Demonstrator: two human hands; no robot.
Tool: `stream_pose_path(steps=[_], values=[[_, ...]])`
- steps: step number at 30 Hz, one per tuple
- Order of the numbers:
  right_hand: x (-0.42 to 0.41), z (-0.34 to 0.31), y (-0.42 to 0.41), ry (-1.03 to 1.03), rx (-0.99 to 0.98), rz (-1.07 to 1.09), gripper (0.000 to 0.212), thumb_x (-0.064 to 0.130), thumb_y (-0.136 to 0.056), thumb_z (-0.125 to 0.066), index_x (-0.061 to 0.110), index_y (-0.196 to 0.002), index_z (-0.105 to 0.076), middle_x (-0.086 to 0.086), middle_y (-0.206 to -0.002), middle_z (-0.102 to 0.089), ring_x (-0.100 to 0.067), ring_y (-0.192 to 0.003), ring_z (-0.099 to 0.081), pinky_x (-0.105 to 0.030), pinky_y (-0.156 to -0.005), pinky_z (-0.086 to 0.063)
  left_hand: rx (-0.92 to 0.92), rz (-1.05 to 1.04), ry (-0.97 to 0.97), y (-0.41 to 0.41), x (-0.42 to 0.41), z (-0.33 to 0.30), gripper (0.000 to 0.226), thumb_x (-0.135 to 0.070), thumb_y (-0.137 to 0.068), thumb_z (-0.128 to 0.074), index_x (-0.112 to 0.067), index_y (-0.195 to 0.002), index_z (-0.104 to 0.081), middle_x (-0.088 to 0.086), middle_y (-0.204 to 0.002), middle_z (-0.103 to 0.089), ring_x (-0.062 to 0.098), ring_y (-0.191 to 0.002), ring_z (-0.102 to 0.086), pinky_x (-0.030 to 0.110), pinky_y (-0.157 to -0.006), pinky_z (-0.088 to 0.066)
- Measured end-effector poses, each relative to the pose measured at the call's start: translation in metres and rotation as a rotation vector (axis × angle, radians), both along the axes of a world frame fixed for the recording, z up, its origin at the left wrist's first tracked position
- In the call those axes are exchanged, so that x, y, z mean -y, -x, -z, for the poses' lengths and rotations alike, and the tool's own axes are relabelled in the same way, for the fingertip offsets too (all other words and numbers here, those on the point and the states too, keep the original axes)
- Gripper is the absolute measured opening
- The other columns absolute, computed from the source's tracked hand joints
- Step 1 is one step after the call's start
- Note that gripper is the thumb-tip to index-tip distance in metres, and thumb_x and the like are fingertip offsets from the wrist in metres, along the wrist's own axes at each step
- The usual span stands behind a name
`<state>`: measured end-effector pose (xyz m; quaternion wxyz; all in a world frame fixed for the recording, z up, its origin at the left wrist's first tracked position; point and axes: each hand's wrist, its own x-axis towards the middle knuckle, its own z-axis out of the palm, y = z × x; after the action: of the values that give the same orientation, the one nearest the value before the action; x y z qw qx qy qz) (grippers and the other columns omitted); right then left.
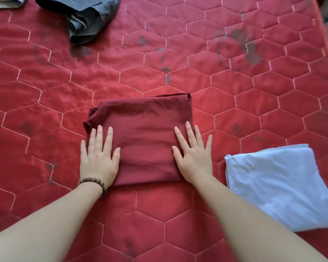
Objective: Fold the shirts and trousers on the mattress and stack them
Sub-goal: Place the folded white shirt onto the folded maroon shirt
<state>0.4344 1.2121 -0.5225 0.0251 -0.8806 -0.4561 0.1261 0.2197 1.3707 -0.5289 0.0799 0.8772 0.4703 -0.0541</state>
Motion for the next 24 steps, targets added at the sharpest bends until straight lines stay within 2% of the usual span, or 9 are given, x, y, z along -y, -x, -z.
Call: stream_pose_path(steps=[2, 7, 10, 12, 15, 18, 20, 22, 24], values=[[0.015, -0.007, -0.01, 0.025, -0.047, 0.012, 0.056, 0.051, -0.099, -0.024, 0.042, -0.151, -0.004, 0.005, -0.162, 0.002, -0.016, -0.149, 0.005, -0.052, -0.118, 0.004, -0.02, -0.029, 0.012, -0.001, 0.018, -0.011, 0.071, -0.049, -0.091, -0.013, -0.016, -0.153, -0.018, 0.014, -0.159, -0.016, 0.028, -0.147, -0.011, 0.054, -0.117, -0.007], [0.09, -0.042, -0.042, -0.063, -0.048, 0.061, 0.055, 0.043, -0.1, -0.031, 0.039, -0.151, -0.011, 0.002, -0.162, -0.004, -0.016, -0.149, 0.002, -0.05, -0.119, 0.001, 0.184, 0.106, 0.175, -0.066, 0.117, -0.049, 0.067, -0.043, -0.091, -0.022, -0.01, -0.15, -0.025, 0.02, -0.157, -0.018, 0.032, -0.146, -0.014, 0.05, -0.117, -0.012], [0.156, -0.057, -0.072, -0.055, -0.004, 0.143, 0.057, 0.041, -0.1, -0.033, 0.038, -0.151, -0.005, 0.0, -0.162, -0.002, -0.017, -0.149, 0.002, -0.048, -0.118, 0.0, 0.357, 0.22, 0.34, -0.115, 0.191, -0.062, 0.057, -0.025, -0.095, -0.046, -0.009, -0.148, -0.032, 0.021, -0.156, -0.018, 0.033, -0.145, -0.018, 0.044, -0.118, -0.017], [0.198, -0.061, -0.095, -0.005, 0.005, 0.238, 0.064, 0.042, -0.099, -0.037, 0.037, -0.149, 0.003, -0.002, -0.162, 0.005, -0.018, -0.149, 0.004, -0.049, -0.119, 0.0, 0.456, 0.195, 0.501, -0.141, 0.232, -0.067, 0.058, -0.019, -0.095, -0.052, -0.017, -0.149, -0.029, 0.015, -0.158, -0.013, 0.028, -0.146, -0.018, 0.033, -0.116, -0.016], [0.255, -0.062, -0.125, 0.102, 0.03, 0.407, 0.073, 0.05, -0.096, -0.04, 0.038, -0.146, 0.012, -0.006, -0.161, 0.011, -0.022, -0.149, 0.006, -0.049, -0.12, -0.002, 0.547, 0.016, 0.664, -0.17, 0.279, -0.07, 0.063, -0.022, -0.095, -0.052, -0.032, -0.149, -0.022, 0.008, -0.157, -0.006, 0.024, -0.142, -0.017, 0.024, -0.109, -0.017], [0.285, -0.057, -0.147, 0.12, -0.071, 0.585, 0.08, 0.057, -0.092, -0.045, 0.041, -0.15, 0.008, -0.007, -0.161, 0.008, -0.025, -0.148, 0.0, -0.049, -0.119, -0.008, 0.583, -0.157, 0.679, -0.188, 0.3, -0.066, 0.061, -0.019, -0.09, -0.059, -0.036, -0.143, -0.036, 0.011, -0.145, -0.02, 0.026, -0.125, -0.034, 0.022, -0.101, -0.024], [0.288, -0.052, -0.157, 0.071, -0.162, 0.651, 0.084, 0.057, -0.088, -0.052, 0.04, -0.151, 0.001, -0.008, -0.16, -0.007, -0.03, -0.144, -0.016, -0.049, -0.113, -0.021, 0.603, -0.214, 0.71, -0.196, 0.301, -0.062, 0.056, -0.016, -0.086, -0.061, -0.036, -0.137, -0.045, 0.007, -0.134, -0.026, 0.021, -0.1, -0.05, 0.02, -0.093, -0.031], [0.286, -0.048, -0.162, 0.009, -0.206, 0.659, 0.086, 0.054, -0.086, -0.059, 0.04, -0.151, -0.005, -0.007, -0.149, -0.028, -0.03, -0.132, -0.031, -0.046, -0.104, -0.032, 0.591, -0.252, 0.741, -0.202, 0.299, -0.058, 0.049, -0.016, -0.085, -0.061, -0.037, -0.128, -0.052, 0.003, -0.122, -0.032, 0.008, -0.078, -0.052, 0.021, -0.086, -0.038], [0.282, -0.048, -0.167, -0.091, -0.3, 0.706, 0.088, 0.049, -0.083, -0.064, 0.045, -0.149, -0.007, -0.004, -0.129, -0.038, -0.027, -0.113, -0.044, -0.038, -0.092, -0.039, 0.55, -0.25, 0.744, -0.206, 0.295, -0.055, 0.045, -0.019, -0.084, -0.062, -0.04, -0.124, -0.055, 0.003, -0.111, -0.041, 0.004, -0.075, -0.049, 0.023, -0.086, -0.039]])
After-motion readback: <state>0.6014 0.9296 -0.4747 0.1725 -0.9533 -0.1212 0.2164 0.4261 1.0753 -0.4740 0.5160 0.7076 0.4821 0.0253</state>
